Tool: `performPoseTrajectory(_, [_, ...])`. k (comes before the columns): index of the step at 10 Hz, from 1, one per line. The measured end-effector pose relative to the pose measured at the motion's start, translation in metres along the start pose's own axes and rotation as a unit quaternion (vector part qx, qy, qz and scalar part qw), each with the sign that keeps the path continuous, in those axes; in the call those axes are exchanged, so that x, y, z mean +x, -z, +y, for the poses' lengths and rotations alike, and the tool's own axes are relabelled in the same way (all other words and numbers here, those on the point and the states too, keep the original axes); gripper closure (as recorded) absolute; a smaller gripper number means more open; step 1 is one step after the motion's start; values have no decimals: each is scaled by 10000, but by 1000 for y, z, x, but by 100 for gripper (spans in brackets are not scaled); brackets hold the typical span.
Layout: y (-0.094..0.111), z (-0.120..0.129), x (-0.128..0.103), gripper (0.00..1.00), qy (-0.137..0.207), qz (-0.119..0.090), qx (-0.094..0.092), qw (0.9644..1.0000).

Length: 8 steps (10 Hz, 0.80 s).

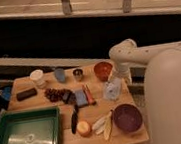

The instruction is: Place towel in metal cup

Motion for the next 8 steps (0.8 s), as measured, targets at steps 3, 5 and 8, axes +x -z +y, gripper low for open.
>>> performPoseTrajectory(3, [-19,12,10,23,243,330,-54,9991])
performPoseTrajectory(5, [-19,10,10,23,231,322,-46,9992])
performPoseTrajectory(8, [-23,13,13,23,257,392,-110,9988])
